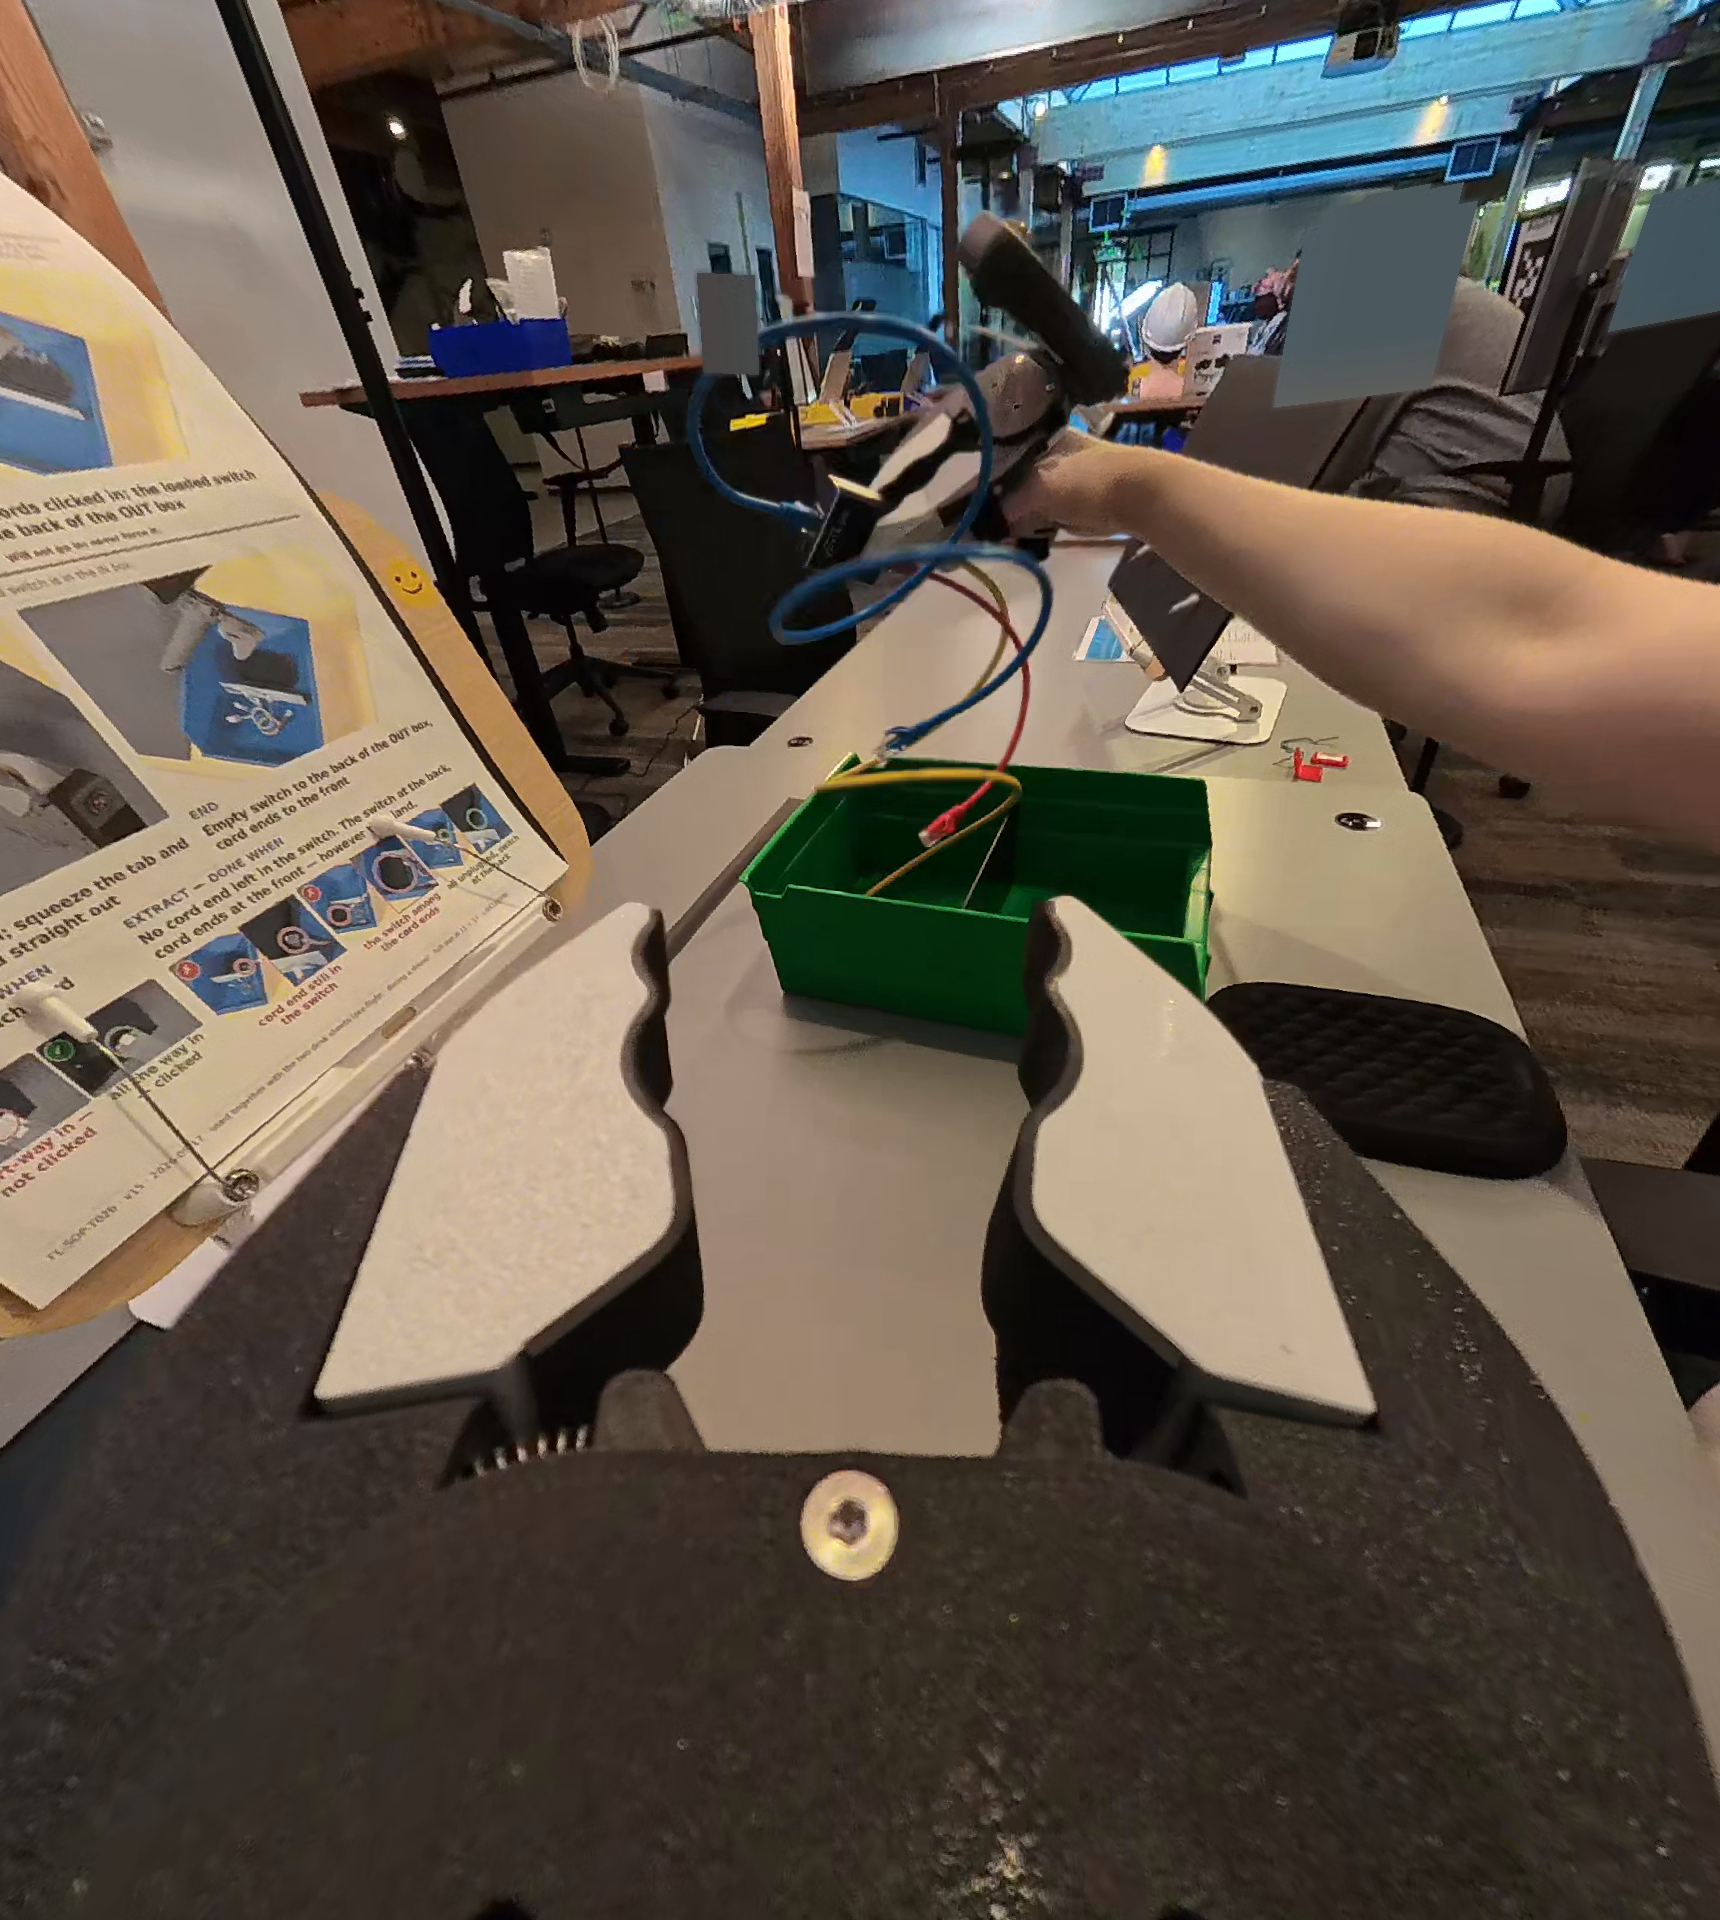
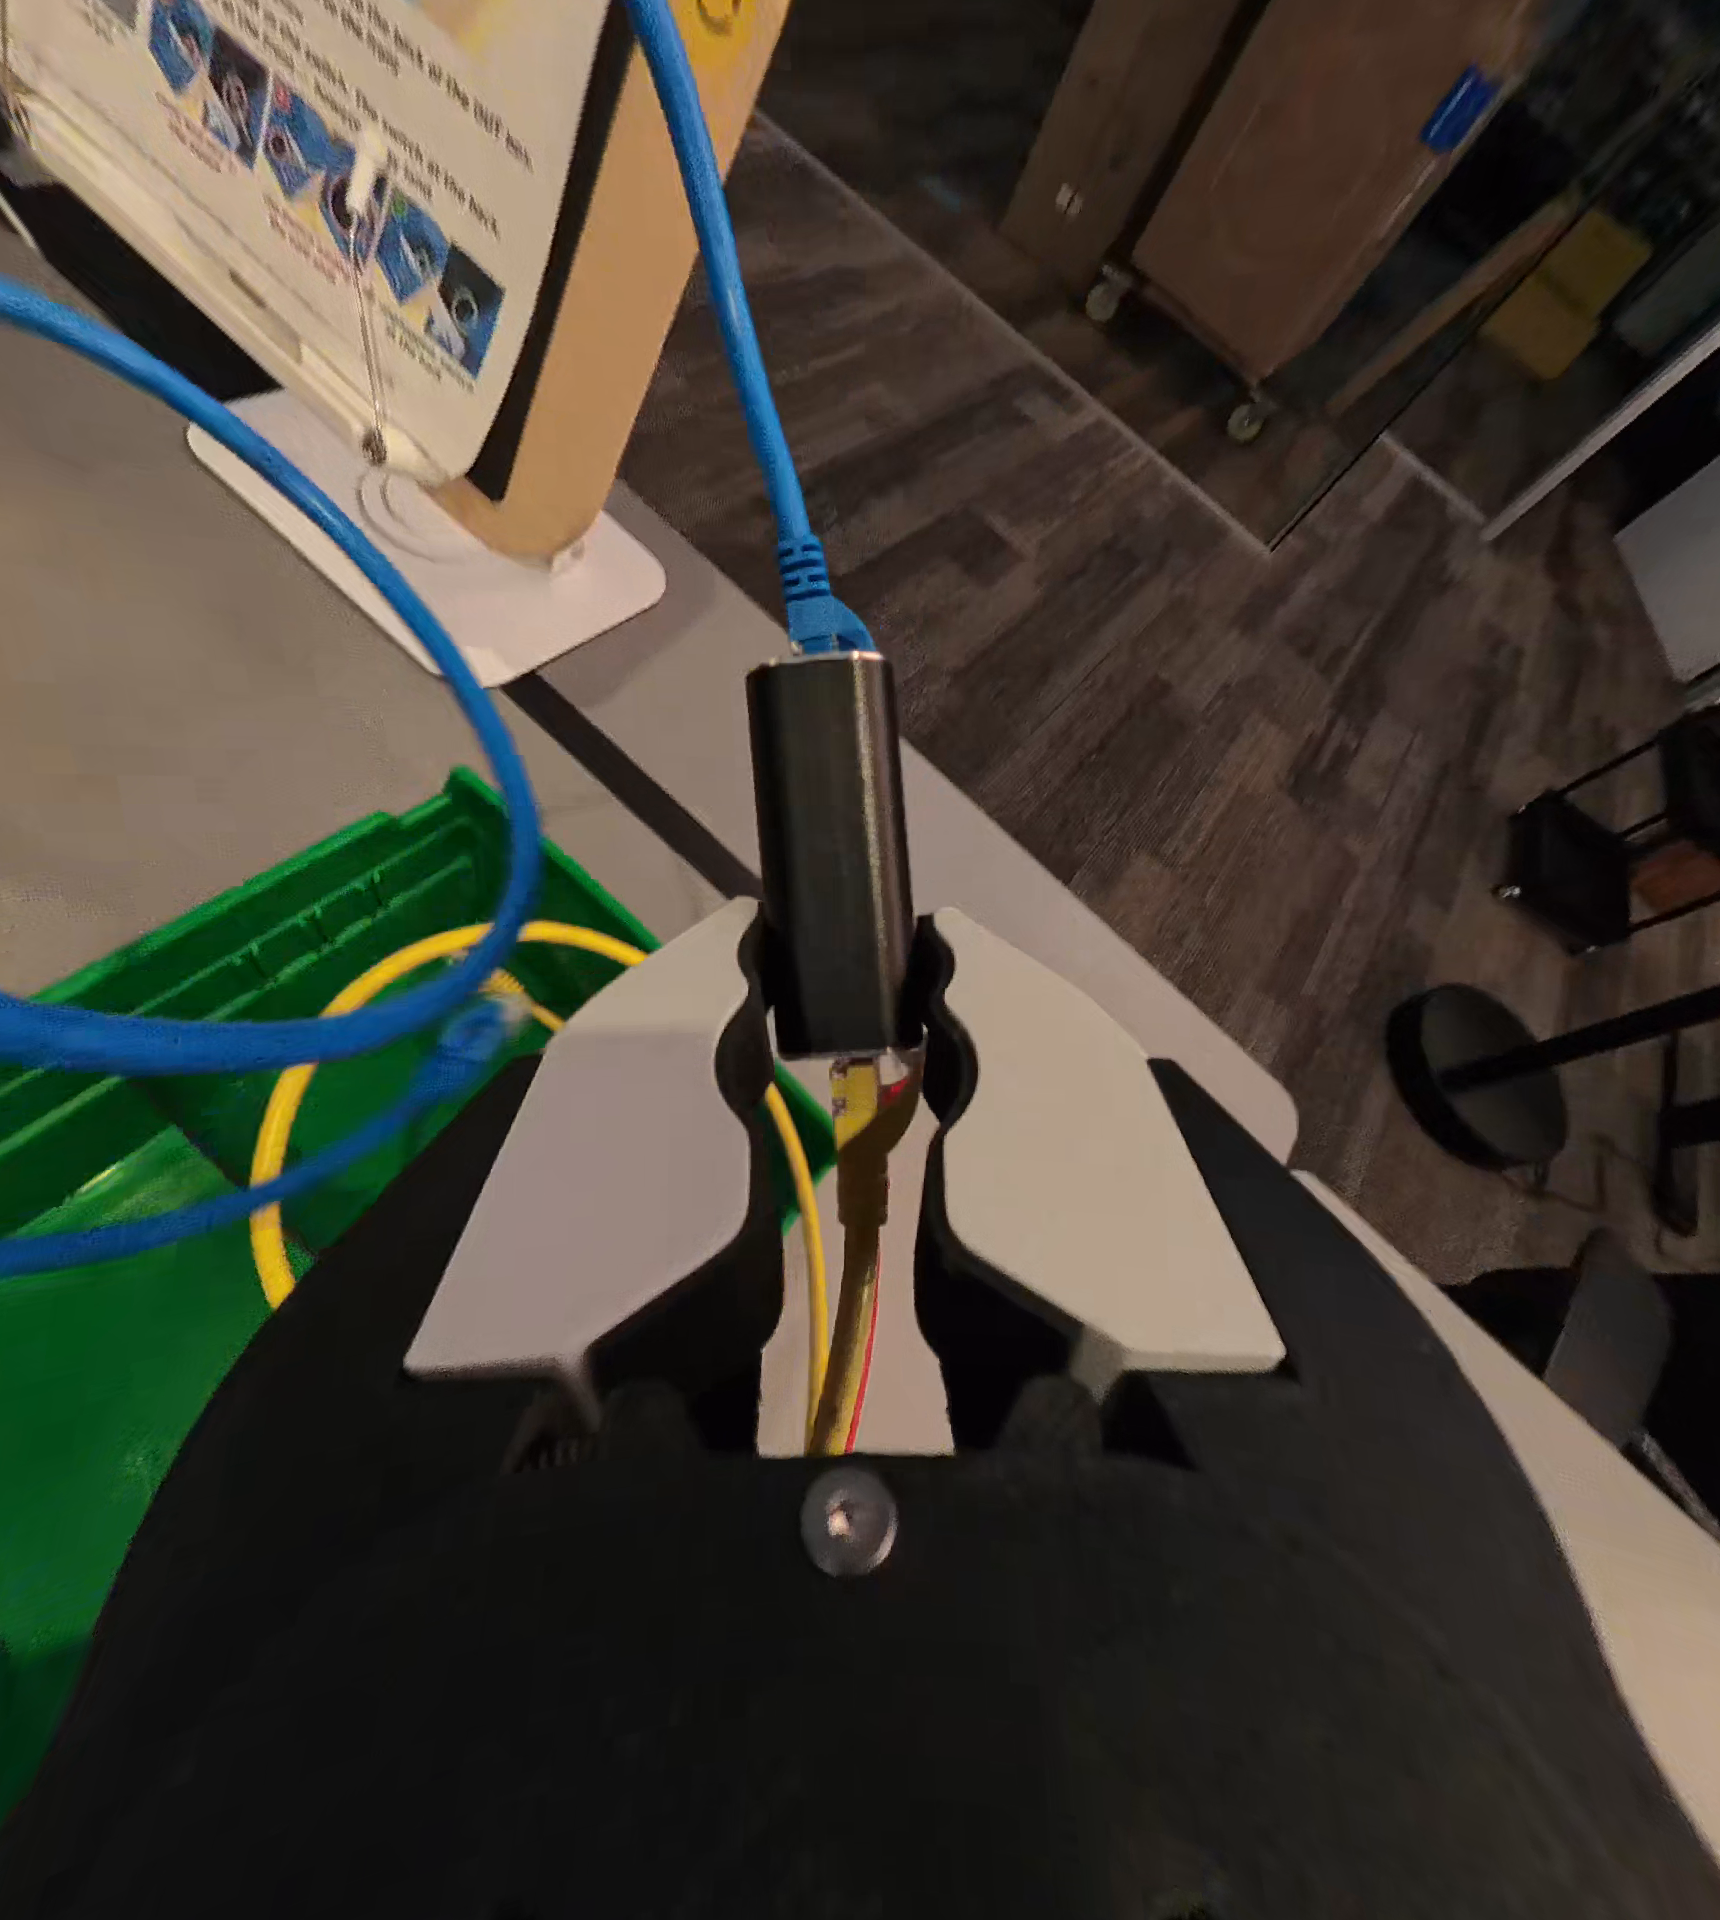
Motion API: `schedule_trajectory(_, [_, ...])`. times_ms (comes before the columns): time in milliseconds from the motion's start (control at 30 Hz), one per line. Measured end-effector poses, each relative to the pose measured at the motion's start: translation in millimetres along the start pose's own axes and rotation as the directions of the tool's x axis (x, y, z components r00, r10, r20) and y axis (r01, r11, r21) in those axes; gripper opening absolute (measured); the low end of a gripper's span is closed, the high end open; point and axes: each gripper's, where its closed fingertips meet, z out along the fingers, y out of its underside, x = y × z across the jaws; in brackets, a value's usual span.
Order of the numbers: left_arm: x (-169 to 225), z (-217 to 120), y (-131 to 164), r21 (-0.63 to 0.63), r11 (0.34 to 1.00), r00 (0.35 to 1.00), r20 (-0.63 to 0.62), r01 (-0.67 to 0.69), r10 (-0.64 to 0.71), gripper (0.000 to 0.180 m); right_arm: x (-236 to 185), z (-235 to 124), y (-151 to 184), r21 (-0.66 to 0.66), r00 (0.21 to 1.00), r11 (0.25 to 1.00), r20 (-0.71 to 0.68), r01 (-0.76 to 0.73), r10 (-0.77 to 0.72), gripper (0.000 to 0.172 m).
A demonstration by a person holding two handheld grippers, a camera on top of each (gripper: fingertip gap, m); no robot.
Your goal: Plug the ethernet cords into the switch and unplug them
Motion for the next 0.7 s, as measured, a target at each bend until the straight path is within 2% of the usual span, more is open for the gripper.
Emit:
schedule_trajectory(133, [2.3,10.1,8.5,-0.050,0.999,1.000,-0.005,-0.016,0.016,0.065,-12.9,12.2,26.4,-0.065,0.998,0.998,0.066,0.000,0.005,0.027])
schedule_trajectory(267, [4.4,19.7,17.0,-0.099,0.995,1.000,-0.008,-0.031,0.030,0.064,-40.2,22.7,27.6,-0.083,0.981,0.996,0.196,0.024,-0.007,0.027])
schedule_trajectory(400, [6.4,26.5,22.3,-0.130,0.991,1.000,-0.014,-0.028,0.026,0.064,-70.4,32.2,12.1,-0.074,0.948,0.994,0.313,0.082,-0.055,0.026])
schedule_trajectory(700, [8.6,31.0,27.6,-0.161,0.986,0.999,-0.020,-0.038,0.036,0.063,-119.1,52.6,-33.0,-0.002,0.883,0.994,0.459,0.110,-0.097,0.026])
